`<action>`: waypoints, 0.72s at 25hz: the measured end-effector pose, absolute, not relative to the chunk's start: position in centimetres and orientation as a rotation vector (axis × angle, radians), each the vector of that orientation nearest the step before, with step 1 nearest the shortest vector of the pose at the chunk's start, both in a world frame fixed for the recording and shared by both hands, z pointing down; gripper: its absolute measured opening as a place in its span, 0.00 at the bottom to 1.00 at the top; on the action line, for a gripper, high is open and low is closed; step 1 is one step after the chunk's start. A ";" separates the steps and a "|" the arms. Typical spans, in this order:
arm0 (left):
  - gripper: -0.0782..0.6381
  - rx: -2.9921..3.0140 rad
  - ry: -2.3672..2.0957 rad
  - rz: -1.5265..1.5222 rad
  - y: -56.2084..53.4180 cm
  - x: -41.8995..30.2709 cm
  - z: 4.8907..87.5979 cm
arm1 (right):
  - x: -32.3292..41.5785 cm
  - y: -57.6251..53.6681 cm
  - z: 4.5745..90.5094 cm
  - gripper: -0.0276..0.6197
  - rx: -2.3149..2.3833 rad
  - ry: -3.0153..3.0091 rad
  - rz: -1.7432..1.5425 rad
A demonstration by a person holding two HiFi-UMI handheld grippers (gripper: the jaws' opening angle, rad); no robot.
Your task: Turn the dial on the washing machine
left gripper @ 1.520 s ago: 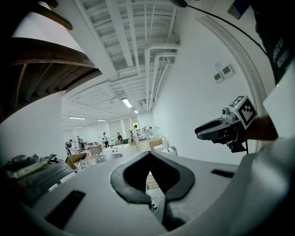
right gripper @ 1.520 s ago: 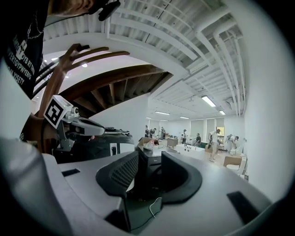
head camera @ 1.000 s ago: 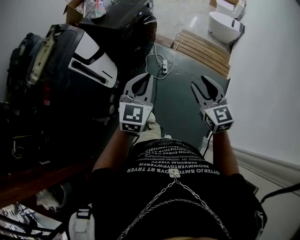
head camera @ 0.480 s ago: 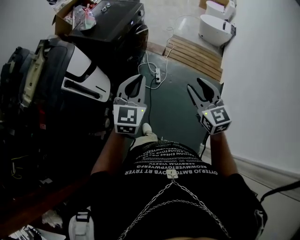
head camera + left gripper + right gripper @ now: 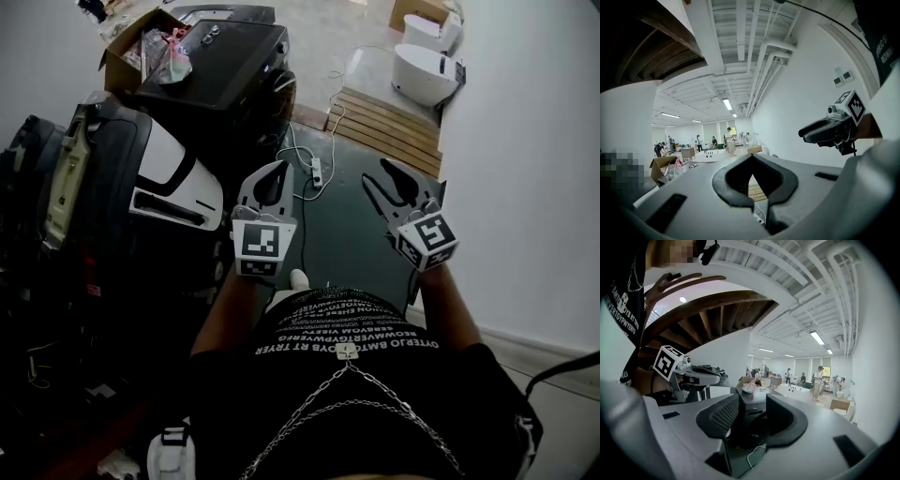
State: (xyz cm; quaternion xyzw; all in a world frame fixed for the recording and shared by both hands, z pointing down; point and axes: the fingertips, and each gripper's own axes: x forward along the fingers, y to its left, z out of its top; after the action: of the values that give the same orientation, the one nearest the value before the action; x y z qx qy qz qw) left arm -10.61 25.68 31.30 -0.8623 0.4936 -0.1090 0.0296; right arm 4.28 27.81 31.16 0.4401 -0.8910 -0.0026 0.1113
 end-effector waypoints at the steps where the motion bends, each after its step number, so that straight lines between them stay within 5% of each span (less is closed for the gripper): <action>1: 0.12 -2.662 1.517 -0.326 25.3 -10.8 31.4 | 4.1 27.5 31.2 0.29 1.290 -2.614 -0.008; 18: 0.12 -2.772 1.432 -0.284 19.5 -13.4 33.6 | 2.4 21.1 33.5 0.29 1.341 -2.527 0.071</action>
State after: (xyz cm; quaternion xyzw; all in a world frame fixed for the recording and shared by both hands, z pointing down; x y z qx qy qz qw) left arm -13.42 19.52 33.63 -0.8848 0.4570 -0.0907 0.0042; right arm 2.41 21.08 33.49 0.4642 -0.8743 0.0244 0.1396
